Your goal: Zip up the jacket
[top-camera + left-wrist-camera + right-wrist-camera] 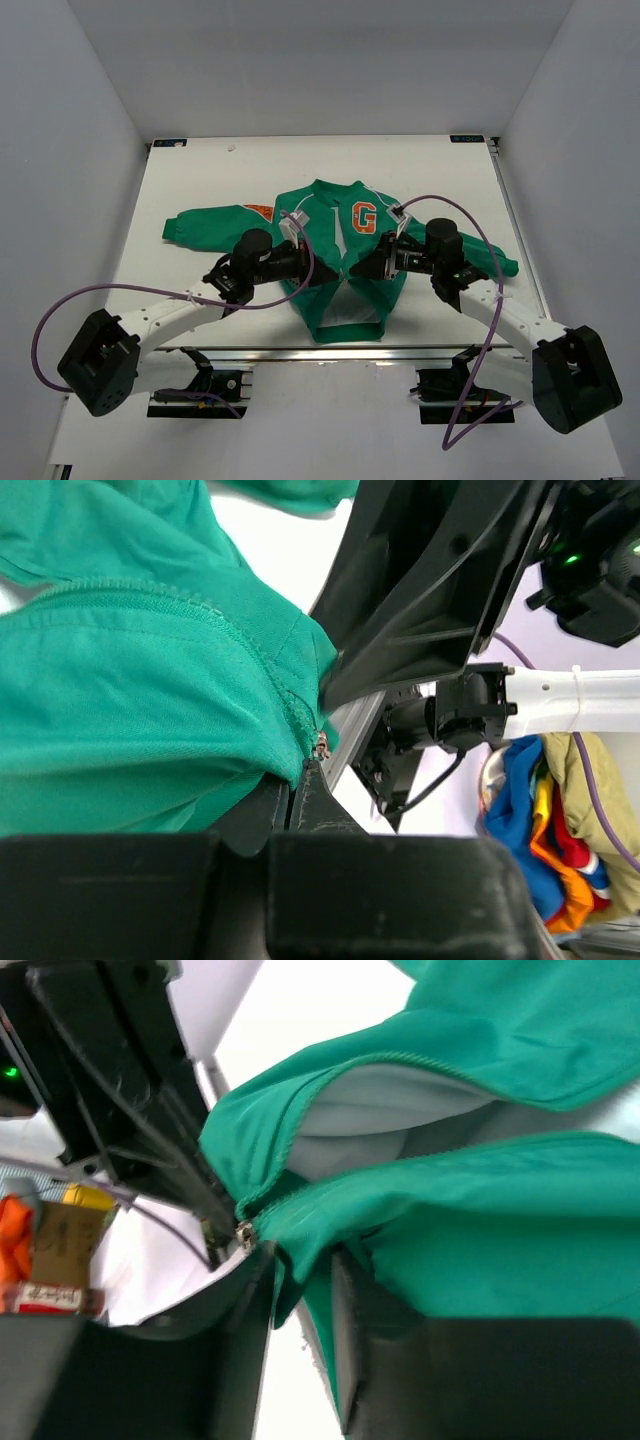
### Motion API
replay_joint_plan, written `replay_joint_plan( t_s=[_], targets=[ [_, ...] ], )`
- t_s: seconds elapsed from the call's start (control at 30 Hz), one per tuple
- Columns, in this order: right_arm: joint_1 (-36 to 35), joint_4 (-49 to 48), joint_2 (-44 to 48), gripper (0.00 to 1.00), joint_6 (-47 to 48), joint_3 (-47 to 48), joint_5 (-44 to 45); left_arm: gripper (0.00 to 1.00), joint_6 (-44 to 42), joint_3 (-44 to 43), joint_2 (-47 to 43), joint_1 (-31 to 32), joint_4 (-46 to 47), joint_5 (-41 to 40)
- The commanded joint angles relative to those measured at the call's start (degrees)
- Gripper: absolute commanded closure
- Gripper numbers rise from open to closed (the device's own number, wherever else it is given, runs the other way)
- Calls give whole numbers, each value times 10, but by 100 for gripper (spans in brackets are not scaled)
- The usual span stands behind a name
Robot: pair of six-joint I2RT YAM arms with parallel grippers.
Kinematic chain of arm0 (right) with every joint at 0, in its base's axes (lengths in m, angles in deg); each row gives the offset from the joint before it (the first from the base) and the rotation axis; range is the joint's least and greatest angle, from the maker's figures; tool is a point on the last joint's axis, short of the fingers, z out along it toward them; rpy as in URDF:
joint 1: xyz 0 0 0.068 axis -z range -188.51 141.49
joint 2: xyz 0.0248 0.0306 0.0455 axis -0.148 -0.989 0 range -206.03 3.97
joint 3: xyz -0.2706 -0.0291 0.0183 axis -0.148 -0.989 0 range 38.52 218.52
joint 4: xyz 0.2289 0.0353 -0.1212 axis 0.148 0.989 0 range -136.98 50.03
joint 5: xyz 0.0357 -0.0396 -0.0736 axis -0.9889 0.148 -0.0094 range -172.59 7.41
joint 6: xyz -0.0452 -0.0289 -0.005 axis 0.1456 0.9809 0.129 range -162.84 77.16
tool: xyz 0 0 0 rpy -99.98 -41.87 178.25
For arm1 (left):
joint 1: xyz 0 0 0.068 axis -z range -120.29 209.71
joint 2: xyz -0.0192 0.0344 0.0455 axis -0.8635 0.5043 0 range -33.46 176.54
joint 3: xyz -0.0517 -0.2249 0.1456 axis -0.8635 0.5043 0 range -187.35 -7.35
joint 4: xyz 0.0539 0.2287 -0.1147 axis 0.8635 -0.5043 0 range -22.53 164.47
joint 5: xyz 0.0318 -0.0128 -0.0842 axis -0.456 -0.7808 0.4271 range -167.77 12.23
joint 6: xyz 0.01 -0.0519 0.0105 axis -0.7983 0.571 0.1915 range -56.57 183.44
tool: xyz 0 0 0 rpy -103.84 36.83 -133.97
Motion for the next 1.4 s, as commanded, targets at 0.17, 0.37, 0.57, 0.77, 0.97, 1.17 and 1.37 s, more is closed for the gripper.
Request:
replay_joint_plan(
  t_s=[0.17,0.37,0.57,0.77,0.97,1.17,1.37],
  targets=[
    [3,56,1,45,37,0,20,100,78,40,30,5,48,22],
    [2,94,44,35,62,-8,36,100,92,47,38,5,59,23],
    [2,231,112,11,124,23,102,100,92,51,28,5,52,14],
    [-48,306,152,11,139,36,84,100,92,46,31,5,45,14],
    [-121,213,145,11,76,-30,72,100,100,47,36,5,44,18],
    [-146,55,107,12,-19,-87,69,100,108,48,34,5,41,15],
    [-185,11,103,13,-51,-112,140,100,123,54,36,4,42,7]
  ],
)
